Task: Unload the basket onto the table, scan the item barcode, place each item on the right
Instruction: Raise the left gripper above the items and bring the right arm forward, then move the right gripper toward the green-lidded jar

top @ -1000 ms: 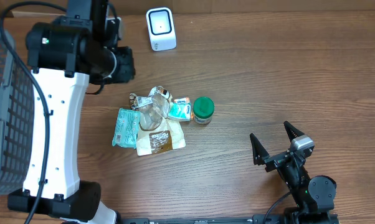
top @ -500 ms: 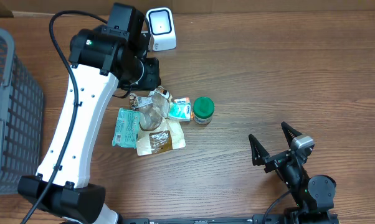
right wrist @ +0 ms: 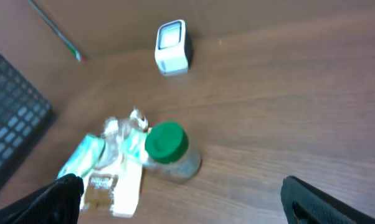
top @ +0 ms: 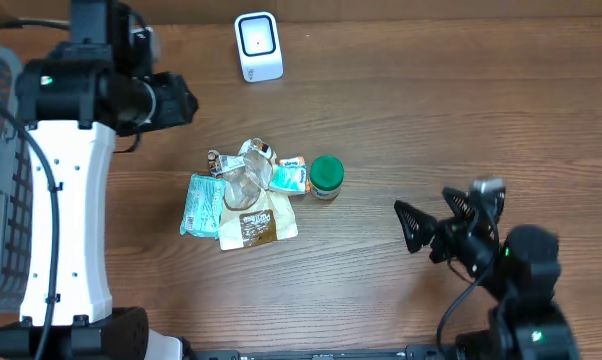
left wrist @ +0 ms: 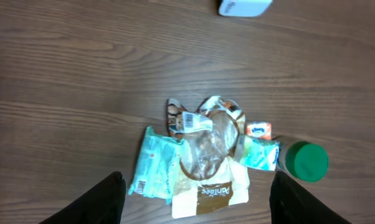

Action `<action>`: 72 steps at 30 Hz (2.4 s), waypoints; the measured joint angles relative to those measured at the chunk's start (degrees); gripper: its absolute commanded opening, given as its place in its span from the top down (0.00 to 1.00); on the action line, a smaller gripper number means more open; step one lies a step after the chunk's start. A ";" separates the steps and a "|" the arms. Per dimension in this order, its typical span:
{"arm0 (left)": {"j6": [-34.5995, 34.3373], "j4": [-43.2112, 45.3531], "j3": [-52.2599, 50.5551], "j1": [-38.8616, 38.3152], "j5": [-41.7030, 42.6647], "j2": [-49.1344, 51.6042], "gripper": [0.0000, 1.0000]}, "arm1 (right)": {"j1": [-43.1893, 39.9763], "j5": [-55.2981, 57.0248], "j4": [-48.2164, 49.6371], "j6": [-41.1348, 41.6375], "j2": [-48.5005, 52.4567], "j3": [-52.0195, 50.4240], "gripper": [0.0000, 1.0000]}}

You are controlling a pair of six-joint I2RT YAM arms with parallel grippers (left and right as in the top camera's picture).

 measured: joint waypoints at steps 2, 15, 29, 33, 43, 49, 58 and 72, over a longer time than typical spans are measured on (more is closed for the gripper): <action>0.87 -0.11 0.00 1.36 0.90 0.00 0.37 | 0.00 -0.57 -6.54 -1.18 7.19 7.30 0.00; 9.40 -0.17 0.00 11.15 8.28 0.00 0.29 | 0.00 -0.04 -39.41 -6.08 42.32 42.95 0.00; 15.65 -2.32 0.00 15.56 14.60 0.00 0.00 | 0.00 -2.84 -34.49 -5.70 46.29 43.87 0.02; 15.74 -2.29 0.00 15.54 14.84 0.00 0.00 | 0.00 -1.90 -34.93 -5.68 46.29 43.87 0.04; 15.74 -2.29 0.00 15.54 14.86 0.00 0.01 | 0.00 1.77 -35.47 -5.66 46.29 43.87 0.04; 15.74 -2.29 0.00 15.54 14.86 0.00 0.00 | 0.00 2.16 -35.50 -5.68 46.29 43.87 0.05; 15.74 -2.32 0.00 15.54 14.88 0.00 0.00 | 0.87 3.26 -31.61 -5.73 46.29 43.87 0.08; 15.74 -2.32 0.00 15.54 14.86 0.00 0.01 | 9.05 9.22 -26.56 -5.70 46.29 44.06 0.09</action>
